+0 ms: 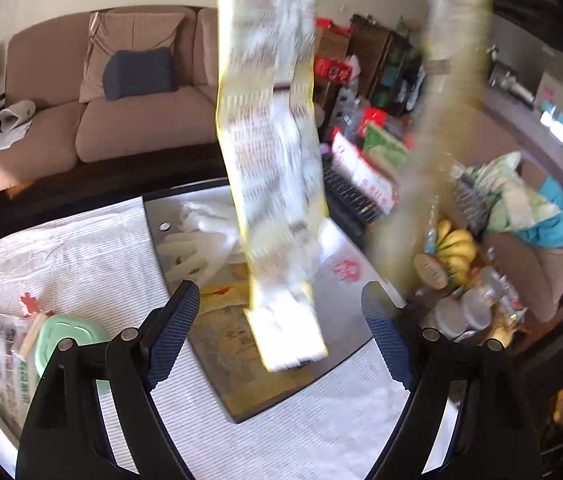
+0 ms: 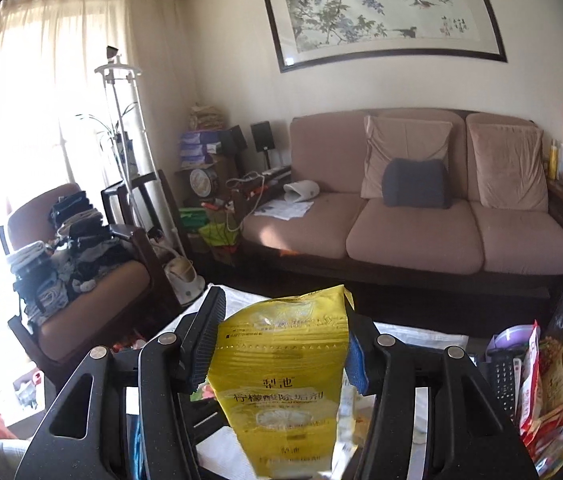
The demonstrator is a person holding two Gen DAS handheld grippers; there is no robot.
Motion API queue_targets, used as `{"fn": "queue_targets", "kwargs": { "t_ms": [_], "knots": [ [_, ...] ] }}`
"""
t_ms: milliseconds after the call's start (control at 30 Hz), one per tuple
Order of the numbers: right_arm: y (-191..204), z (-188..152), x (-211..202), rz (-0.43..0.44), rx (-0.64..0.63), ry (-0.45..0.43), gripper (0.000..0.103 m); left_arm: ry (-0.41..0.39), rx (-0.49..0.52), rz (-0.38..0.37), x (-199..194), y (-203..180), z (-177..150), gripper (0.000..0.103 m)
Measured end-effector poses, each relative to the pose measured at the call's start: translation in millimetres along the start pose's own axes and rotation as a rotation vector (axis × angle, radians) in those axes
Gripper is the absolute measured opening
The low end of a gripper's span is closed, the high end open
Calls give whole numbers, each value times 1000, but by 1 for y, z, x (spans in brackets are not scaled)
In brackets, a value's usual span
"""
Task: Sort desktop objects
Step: 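Carry the yellow packet with the right gripper over the black box, then lower the yellow packet into the black box and open the right gripper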
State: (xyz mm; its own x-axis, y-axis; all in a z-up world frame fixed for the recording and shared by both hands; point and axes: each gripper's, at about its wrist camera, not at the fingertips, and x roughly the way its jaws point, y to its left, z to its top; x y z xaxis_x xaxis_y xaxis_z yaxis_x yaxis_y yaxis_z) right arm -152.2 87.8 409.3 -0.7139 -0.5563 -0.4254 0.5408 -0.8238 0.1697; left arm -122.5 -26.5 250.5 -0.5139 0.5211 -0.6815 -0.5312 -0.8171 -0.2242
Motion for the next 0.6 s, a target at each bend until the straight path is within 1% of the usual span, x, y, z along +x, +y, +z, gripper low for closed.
{"fn": "queue_targets", "kwargs": {
  "t_ms": [100,167,367,433,467,600],
  "knots": [
    [-18,-14,30,4,44,31,55,49,4,27,23,9,-2,82],
    [-33,-24,57,-2,61,48,55,73,-3,35,39,17,-5,82],
    [-87,-53,148,-37,114,73,55,98,-31,46,76,41,-14,82],
    [-95,-66,173,-47,89,65,55,108,-32,48,85,46,-16,82],
    [-97,-75,186,-69,67,74,55,115,-31,49,89,48,-17,82],
    [-100,-113,218,-135,15,183,55,143,-40,34,95,51,-26,82]
  ]
}}
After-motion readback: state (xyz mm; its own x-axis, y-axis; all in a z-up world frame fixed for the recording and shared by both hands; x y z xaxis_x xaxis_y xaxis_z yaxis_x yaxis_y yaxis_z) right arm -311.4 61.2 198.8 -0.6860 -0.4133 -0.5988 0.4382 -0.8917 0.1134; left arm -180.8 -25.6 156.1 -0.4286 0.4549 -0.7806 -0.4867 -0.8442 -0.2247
